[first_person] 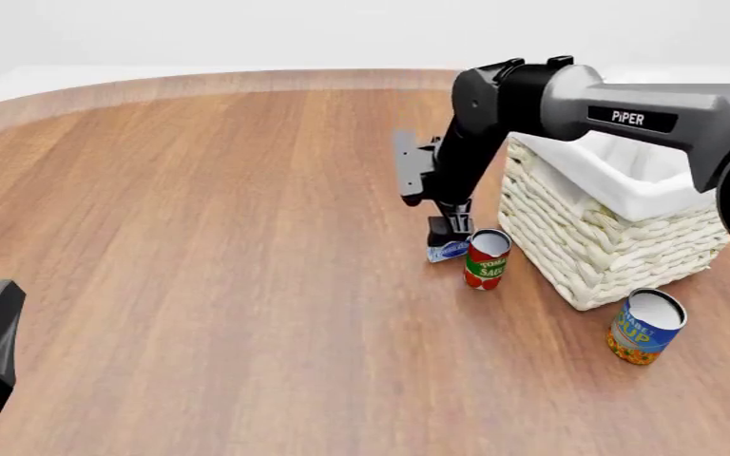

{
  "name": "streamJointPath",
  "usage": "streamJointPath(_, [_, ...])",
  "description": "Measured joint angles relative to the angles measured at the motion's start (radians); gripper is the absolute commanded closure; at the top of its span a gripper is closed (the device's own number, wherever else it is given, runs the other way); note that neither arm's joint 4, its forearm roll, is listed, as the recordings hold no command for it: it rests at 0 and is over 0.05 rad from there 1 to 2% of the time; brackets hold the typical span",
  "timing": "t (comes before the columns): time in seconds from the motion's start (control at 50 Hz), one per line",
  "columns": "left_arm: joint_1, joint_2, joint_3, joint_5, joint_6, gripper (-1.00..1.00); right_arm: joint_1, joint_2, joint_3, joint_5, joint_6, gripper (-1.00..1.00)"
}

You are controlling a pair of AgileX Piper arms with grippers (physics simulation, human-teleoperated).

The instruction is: Pick up the alphabet soup and the cream cheese box, and put them in the basket.

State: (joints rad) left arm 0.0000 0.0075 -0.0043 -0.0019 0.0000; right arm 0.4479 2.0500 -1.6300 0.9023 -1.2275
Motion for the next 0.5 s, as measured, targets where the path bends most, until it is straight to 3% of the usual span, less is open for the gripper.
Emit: streamJointPath(0.5, [0.0, 0.0, 0.0, 0.0, 0.0, -1.0, 0.005, 0.026, 0.013, -0.017, 0.005, -1.0])
